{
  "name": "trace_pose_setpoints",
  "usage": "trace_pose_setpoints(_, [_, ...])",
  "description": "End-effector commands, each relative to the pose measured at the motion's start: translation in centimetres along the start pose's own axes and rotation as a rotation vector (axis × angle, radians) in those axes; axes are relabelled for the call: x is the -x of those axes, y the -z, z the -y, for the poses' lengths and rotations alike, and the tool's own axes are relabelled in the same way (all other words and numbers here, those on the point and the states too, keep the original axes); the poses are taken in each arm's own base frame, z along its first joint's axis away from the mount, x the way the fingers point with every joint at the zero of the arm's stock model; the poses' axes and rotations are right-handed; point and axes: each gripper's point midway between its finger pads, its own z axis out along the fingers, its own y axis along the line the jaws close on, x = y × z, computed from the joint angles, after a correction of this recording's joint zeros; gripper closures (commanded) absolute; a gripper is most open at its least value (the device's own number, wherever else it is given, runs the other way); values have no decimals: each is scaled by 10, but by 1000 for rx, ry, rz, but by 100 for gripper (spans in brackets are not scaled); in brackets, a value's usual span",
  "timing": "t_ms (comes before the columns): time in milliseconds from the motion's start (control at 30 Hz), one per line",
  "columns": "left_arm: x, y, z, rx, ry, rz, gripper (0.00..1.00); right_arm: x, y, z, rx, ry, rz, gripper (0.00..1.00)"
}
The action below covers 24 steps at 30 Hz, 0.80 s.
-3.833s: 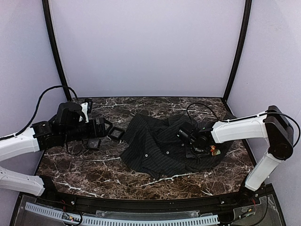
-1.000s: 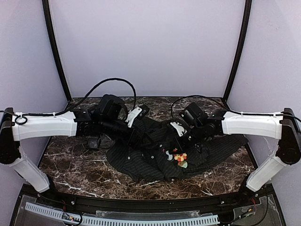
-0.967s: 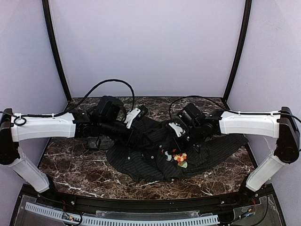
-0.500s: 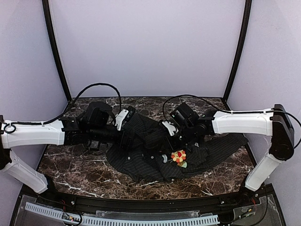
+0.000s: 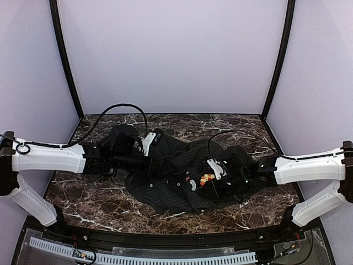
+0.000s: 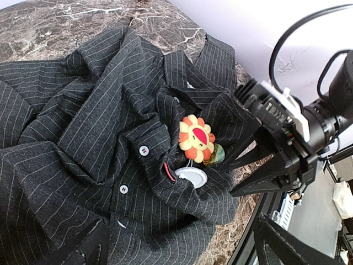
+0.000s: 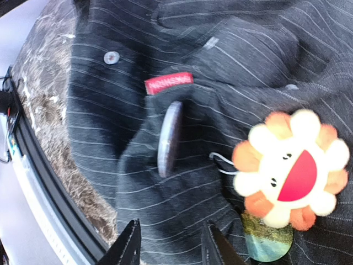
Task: Remove the brooch from the garment
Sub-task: Place the brooch at the center of the board, then pick up the brooch from the crumpled clothing.
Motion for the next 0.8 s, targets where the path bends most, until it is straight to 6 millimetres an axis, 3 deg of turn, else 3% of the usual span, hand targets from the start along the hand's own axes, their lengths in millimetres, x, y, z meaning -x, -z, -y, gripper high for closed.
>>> trace_pose_setpoints(0, [15, 0, 12, -39, 4, 41, 8, 19, 2, -2, 3, -21, 124, 65])
trace_pose_setpoints(233, [10, 2, 8, -21, 15, 36, 8, 26, -6, -6, 27, -4, 148, 74])
trace_pose_setpoints(567, [10, 3, 6, -9, 16, 41, 8, 28, -20, -10, 44, 8, 142, 79])
trace_pose_setpoints(767, [10, 3, 5, -6, 13, 39, 8, 30, -26, -10, 48, 6, 141, 88])
